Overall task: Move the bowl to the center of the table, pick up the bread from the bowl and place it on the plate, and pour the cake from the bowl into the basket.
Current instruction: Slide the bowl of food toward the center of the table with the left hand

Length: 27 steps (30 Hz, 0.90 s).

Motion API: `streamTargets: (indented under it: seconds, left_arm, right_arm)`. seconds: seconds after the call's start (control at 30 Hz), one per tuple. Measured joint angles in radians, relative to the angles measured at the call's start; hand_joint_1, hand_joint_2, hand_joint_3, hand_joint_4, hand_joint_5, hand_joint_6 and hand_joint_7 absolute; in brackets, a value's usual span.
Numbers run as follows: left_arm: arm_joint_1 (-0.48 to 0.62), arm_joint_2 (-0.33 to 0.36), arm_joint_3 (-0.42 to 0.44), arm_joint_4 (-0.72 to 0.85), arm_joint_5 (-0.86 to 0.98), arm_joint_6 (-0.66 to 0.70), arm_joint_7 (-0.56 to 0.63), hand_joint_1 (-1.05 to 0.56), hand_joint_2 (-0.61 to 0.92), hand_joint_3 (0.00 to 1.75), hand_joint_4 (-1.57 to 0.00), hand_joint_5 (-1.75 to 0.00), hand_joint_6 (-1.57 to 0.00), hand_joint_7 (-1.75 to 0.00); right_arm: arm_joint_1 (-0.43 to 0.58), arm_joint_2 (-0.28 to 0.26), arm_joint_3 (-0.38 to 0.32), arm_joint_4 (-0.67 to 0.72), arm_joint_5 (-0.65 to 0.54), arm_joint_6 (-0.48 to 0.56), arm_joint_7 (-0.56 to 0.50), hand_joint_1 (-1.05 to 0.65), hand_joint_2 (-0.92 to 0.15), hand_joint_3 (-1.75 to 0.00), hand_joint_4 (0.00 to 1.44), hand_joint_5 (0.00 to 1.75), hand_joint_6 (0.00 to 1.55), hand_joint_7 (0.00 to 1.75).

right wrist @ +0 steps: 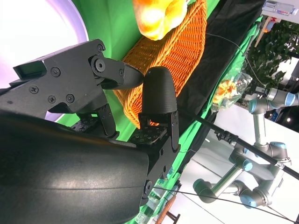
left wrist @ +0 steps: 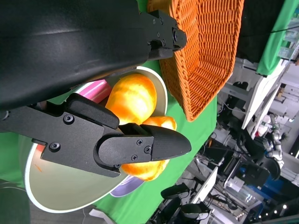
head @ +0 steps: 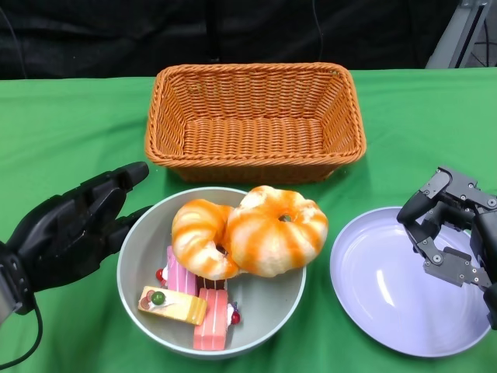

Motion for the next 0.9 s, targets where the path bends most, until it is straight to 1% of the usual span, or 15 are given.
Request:
streamTargets:
  seconds: [0.17, 0.27, 0.5, 0.6, 0.9]
  left_arm:
    - [0.010, -0.013, 0.000, 0.000, 0.011, -0.048, 0.035, -0.72, 0.92, 0.43, -0.07, -0.03, -0.07, -0.02]
    - [0.013, -0.027, 0.011, -0.004, 0.010, -0.073, 0.082, -0.71, 0.92, 0.43, -0.08, -0.03, -0.08, -0.02]
    - [0.038, -0.035, 0.026, -0.038, 0.012, -0.129, 0.142, -0.69, 0.92, 0.41, -0.11, -0.04, -0.13, -0.03]
    - [0.045, -0.035, 0.031, -0.041, 0.034, -0.164, 0.173, -0.68, 0.92, 0.38, -0.18, -0.07, -0.19, -0.04]
    - [0.053, -0.037, 0.046, -0.039, 0.057, -0.273, 0.227, -0.65, 0.92, 0.36, -0.28, -0.08, -0.26, -0.04]
  right_arm:
    - [0.000, 0.000, 0.000, 0.004, 0.000, 0.000, 0.000, -0.08, -0.68, -0.77, 0.69, 1.66, 0.61, 1.43]
    - [0.000, 0.000, 0.000, 0.003, 0.001, 0.000, 0.001, -0.07, -0.68, -0.77, 0.69, 1.64, 0.62, 1.41]
    - [0.000, 0.000, 0.000, 0.003, 0.000, -0.001, 0.001, -0.06, -0.68, -0.77, 0.69, 1.61, 0.63, 1.39]
    - [0.000, 0.000, 0.000, 0.003, 0.001, -0.002, 0.003, -0.04, -0.69, -0.77, 0.68, 1.60, 0.63, 1.37]
    - [0.000, 0.000, -0.001, 0.003, 0.026, -0.002, 0.028, 0.00, -0.71, -0.76, 0.68, 1.59, 0.63, 1.32]
